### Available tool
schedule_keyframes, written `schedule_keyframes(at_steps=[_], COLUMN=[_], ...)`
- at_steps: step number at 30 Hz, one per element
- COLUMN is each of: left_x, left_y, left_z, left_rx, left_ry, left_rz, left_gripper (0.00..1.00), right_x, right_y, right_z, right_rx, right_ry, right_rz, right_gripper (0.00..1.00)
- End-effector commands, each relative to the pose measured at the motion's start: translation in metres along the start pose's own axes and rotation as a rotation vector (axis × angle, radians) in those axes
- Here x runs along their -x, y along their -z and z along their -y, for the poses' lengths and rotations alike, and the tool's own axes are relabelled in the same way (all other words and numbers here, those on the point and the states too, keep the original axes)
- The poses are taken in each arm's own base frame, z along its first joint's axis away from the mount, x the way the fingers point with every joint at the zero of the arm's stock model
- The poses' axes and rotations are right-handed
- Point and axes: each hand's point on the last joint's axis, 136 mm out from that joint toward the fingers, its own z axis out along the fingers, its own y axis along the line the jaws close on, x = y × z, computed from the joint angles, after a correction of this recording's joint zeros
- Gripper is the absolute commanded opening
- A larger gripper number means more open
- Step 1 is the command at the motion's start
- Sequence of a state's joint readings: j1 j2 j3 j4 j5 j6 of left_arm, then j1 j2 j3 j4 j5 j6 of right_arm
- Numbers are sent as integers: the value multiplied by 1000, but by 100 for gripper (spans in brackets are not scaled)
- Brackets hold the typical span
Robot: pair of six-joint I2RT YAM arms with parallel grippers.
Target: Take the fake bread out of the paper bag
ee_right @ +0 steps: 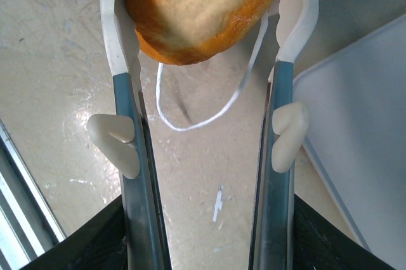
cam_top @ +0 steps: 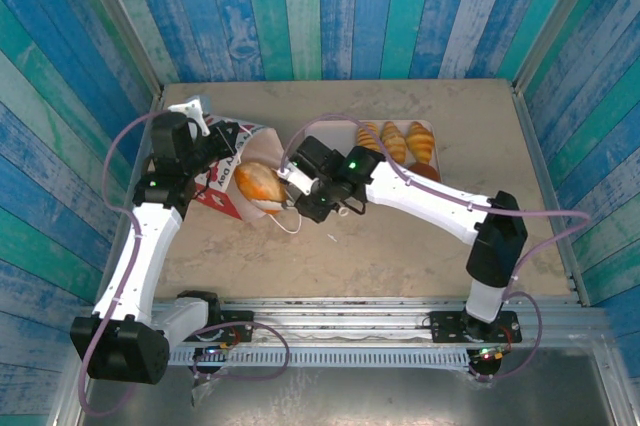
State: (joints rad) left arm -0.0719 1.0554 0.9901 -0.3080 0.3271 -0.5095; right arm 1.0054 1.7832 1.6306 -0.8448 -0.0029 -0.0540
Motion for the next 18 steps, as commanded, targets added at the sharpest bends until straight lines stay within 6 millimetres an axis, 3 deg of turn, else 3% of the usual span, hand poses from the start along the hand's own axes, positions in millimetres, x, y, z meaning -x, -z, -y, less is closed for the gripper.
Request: schedule_keyframes(at_steps=[1, 18], left_x=[10, 19], left_y=[1, 8], left_z=[6, -12], left_rx=[-12, 88], left_ry=[-21, 13], left_rz=[27, 105], left_gripper=[0, 0], right_x=[8, -61], right_y=[30, 72], right_z=[5, 77], right_rx=[-18, -196], right_ry=[17, -146], right_rz=[91, 68], right_gripper=[55, 56])
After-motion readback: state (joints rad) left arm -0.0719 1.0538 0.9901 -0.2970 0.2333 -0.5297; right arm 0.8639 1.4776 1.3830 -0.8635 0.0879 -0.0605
